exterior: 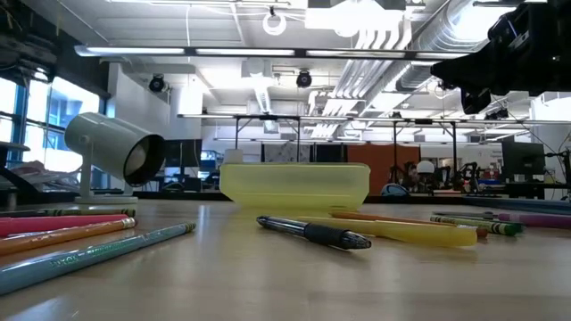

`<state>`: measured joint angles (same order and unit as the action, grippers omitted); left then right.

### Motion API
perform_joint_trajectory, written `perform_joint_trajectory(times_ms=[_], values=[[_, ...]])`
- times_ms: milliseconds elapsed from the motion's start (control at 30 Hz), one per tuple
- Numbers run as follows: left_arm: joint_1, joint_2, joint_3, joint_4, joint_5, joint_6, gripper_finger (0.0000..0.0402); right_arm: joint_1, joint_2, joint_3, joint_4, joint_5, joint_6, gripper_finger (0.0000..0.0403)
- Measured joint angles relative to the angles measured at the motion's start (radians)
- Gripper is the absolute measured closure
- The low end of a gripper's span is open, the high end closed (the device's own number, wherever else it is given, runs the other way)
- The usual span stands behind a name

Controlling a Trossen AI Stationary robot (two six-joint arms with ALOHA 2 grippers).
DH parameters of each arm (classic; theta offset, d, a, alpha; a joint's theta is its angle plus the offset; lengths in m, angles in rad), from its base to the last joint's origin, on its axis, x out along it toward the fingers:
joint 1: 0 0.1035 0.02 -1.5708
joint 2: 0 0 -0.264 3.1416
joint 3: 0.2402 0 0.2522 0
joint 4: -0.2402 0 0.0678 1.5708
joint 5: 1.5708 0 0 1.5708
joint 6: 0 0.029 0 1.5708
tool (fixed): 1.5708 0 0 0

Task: Pick & place school supplies into a supply box
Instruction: Put the scissors into the supply box

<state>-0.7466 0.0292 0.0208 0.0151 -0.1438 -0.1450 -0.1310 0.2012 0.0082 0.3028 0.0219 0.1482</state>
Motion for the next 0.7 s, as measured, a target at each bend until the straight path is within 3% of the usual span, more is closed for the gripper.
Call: perform_joint_trajectory(times_ms=[133, 233, 567, 700], values=[[0.000, -0.001, 0.000, 0.034, -0.351, -0.038, 0.0350, 0.000, 0.000, 0.000, 0.000, 0.026, 0.000, 0.0402], [0.000, -0.001, 0.000, 0.038, -0.487, -0.036, 0.0350, 0.000, 0.000, 0.000, 0.000, 0.032, 0.000, 0.0402], [0.000, -0.001, 0.000, 0.038, -0.542, 0.043, 0.0350, 0.000, 0.000, 0.000, -0.011, 0.032, -0.004, 0.0402], [0.000, -0.001, 0.000, 0.040, -0.554, 0.044, 0.0350, 0.000, 0.001, 0.000, -0.035, 0.034, -0.081, 0.0402]])
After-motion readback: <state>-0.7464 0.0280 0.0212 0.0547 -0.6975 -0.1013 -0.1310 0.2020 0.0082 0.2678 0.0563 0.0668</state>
